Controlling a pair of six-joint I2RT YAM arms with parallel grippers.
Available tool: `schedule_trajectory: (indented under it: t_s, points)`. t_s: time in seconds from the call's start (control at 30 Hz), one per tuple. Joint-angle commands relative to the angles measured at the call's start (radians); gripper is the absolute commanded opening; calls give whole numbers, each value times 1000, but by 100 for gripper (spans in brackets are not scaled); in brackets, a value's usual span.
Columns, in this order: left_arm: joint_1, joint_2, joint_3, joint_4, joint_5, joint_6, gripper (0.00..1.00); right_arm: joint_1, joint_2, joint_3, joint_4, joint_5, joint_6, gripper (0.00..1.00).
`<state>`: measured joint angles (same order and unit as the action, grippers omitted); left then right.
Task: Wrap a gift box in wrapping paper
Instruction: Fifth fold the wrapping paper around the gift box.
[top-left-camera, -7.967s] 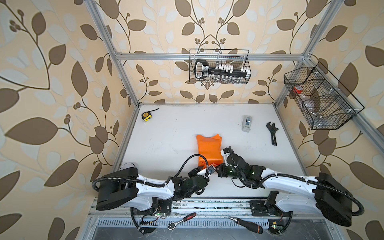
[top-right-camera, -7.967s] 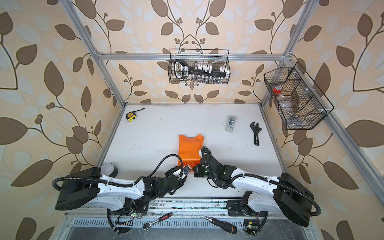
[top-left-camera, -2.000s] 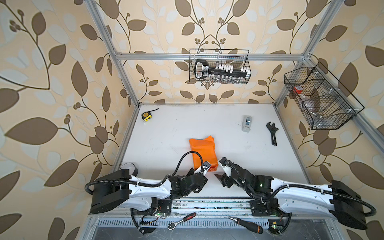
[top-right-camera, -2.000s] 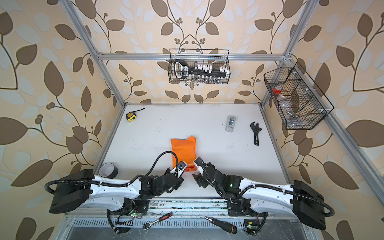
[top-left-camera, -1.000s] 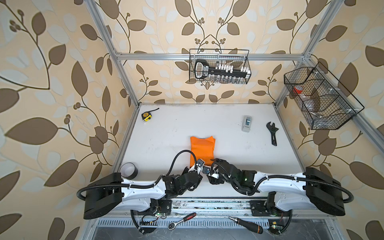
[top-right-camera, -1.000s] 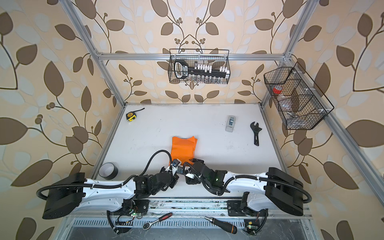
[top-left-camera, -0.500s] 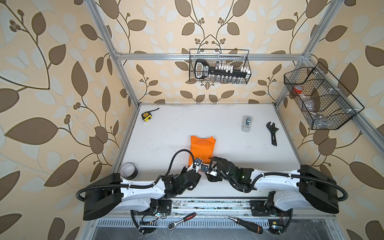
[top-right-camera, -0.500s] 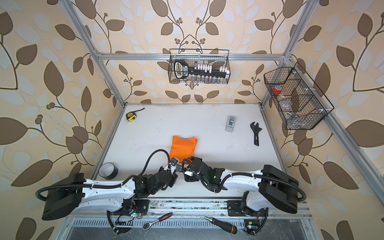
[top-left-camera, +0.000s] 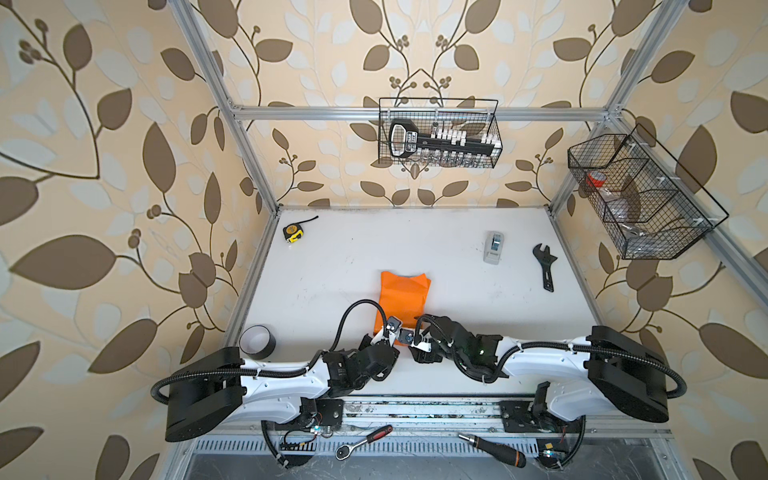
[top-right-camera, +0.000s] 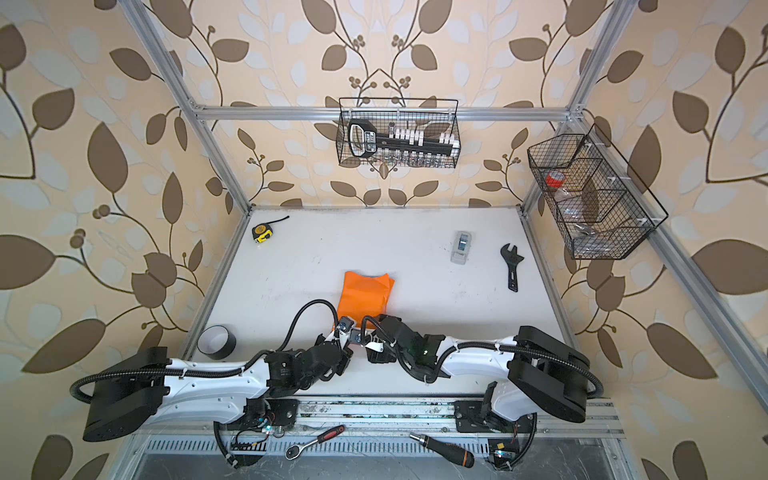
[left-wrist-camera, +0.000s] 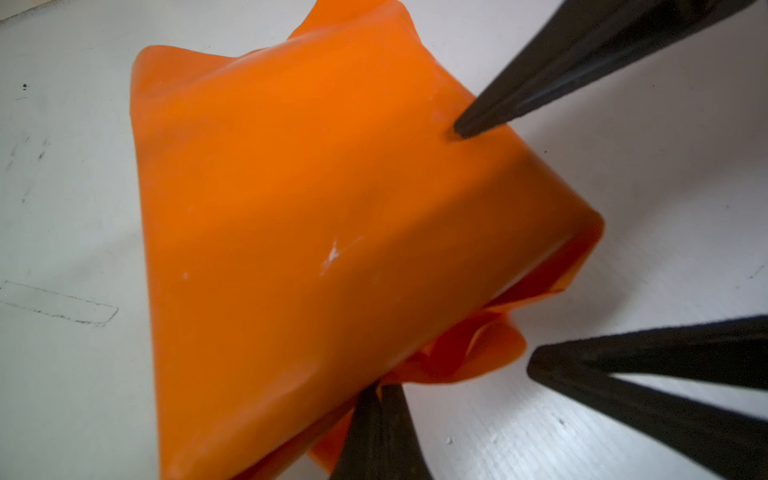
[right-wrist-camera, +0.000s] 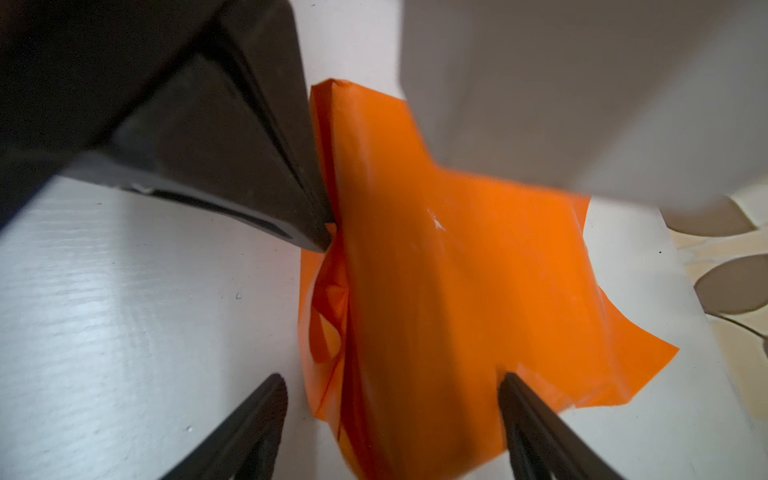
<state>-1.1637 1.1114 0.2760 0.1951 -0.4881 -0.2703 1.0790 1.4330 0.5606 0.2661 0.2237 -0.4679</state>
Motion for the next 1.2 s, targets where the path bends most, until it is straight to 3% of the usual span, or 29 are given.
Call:
schedule_trajectory:
  t_s: [0.0, 0.3, 0.7, 0.73, 0.8, 0.9, 1.0, 1.17]
  points:
    - [-21, -25, 20, 82, 45, 64, 0, 13, 37, 43, 73, -11, 5, 83]
    - [-17, -13, 18, 114, 62, 54, 0, 10, 102, 41, 182, 6, 26, 83]
    - [-16, -90, 2, 95, 46, 51, 2, -8, 135, 24, 226, 16, 44, 68]
    - [-17, -103, 0, 88, 40, 50, 8, -10, 137, 24, 226, 14, 47, 68]
    - [-16, -138, -3, 63, 19, 41, 35, -12, 144, 26, 228, 13, 49, 66]
    - [-17, -202, -5, 2, -16, 23, 65, -13, 152, 28, 228, 15, 51, 65]
    - [-16, -287, -5, -85, -67, -6, 82, -16, 157, 28, 222, 14, 55, 63]
    - [-17, -441, 4, -228, -146, -75, 89, -25, 161, 27, 222, 17, 64, 62]
